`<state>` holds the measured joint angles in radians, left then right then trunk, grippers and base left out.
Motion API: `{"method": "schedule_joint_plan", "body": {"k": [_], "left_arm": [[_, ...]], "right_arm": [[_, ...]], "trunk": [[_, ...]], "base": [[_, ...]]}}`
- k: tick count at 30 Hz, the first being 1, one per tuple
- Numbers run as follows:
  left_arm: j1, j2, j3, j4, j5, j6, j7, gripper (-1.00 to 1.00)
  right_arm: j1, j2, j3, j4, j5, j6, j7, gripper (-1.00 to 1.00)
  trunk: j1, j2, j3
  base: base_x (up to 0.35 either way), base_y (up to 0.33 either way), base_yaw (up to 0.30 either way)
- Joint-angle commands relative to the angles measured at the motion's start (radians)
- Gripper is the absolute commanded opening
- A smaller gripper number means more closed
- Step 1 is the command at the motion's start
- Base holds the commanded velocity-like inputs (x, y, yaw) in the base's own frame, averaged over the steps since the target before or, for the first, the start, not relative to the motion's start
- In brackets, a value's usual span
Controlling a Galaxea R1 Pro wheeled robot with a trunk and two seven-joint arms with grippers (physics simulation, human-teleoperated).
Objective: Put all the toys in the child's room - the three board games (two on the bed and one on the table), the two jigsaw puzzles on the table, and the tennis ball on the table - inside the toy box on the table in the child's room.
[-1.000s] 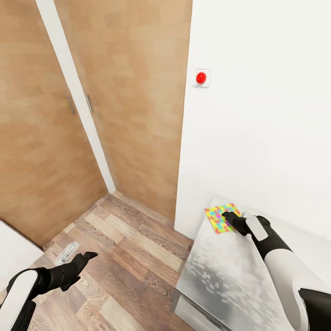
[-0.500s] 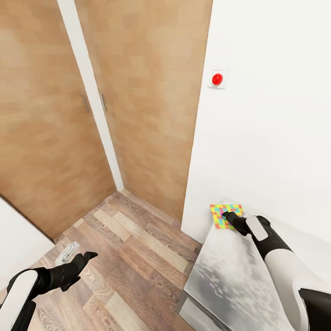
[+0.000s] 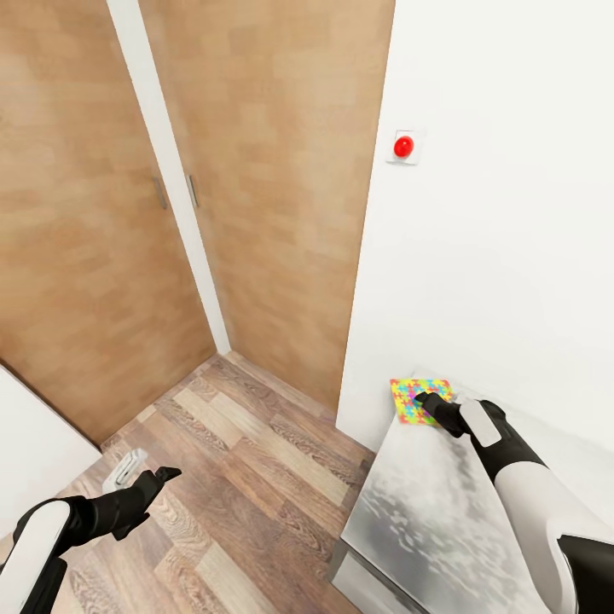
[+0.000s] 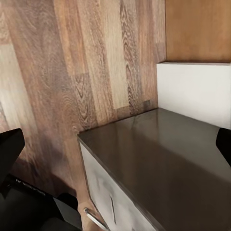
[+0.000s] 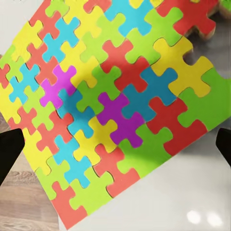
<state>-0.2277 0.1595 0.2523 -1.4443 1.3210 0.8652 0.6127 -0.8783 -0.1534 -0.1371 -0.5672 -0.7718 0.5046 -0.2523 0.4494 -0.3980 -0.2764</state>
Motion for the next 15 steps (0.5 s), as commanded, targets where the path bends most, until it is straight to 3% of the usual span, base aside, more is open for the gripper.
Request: {"method": "schedule_joint_plan", "body": {"k": [1,5,15], "left_arm": [[-0.001,0.0,0.001,-0.001,0.011,0.002,0.01,1.0],[-0.001,0.0,0.001,-0.001,0.011,0.002,0.01,1.0],[-0.001,0.0,0.001,-0.001,0.011,0.003,0.01,1.0]], "right_arm": [[-0.001,0.0,-0.001,-0.002,-0.011,0.004,-0.009,1.0],[0.0,0.002,-0.001,-0.002,-0.011,0.005,-0.009,1.0],[0.0,0.002,-0.001,-0.002,-0.012,0.001,-0.007,1.0]], "trunk": [[0.001,-0.002,-0.002],[0.001,-0.002,-0.002],[0.001,-0.002,-0.002]], "base": [[0.0,0.0,0.194],[0.0,0.0,0.196],[0.0,0.0,0.019]]}}
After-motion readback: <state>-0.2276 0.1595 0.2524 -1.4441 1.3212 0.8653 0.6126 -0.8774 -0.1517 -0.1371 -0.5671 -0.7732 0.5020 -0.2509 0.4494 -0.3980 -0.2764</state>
